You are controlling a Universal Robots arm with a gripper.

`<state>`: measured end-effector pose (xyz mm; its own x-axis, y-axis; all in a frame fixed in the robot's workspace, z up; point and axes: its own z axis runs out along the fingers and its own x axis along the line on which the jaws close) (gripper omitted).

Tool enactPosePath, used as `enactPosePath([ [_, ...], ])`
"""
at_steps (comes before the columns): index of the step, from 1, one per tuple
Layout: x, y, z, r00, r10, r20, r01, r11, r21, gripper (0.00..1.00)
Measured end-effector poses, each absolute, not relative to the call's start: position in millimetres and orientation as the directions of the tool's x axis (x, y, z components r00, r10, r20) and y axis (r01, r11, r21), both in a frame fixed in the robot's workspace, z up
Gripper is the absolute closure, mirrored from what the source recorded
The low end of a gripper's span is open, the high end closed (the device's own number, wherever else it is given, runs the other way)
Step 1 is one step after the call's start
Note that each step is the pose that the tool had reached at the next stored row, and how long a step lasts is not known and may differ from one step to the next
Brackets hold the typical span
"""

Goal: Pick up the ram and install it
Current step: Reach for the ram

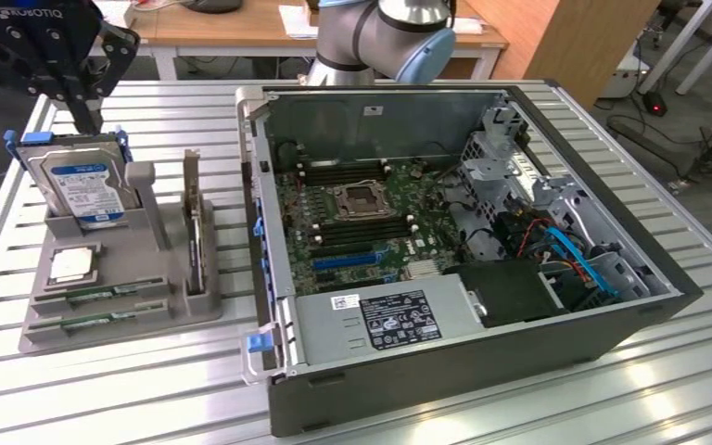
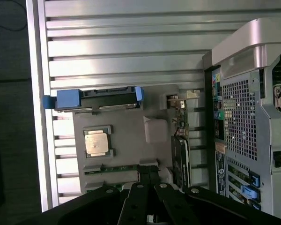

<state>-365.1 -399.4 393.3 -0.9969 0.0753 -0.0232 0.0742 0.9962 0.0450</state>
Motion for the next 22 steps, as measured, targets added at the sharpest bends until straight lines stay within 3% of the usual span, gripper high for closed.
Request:
enactPosePath([
  [22, -365.0, -427.9, 393.3, -0.997, 0.075, -0.023, 0.074, 0.996, 0.045, 0.91],
])
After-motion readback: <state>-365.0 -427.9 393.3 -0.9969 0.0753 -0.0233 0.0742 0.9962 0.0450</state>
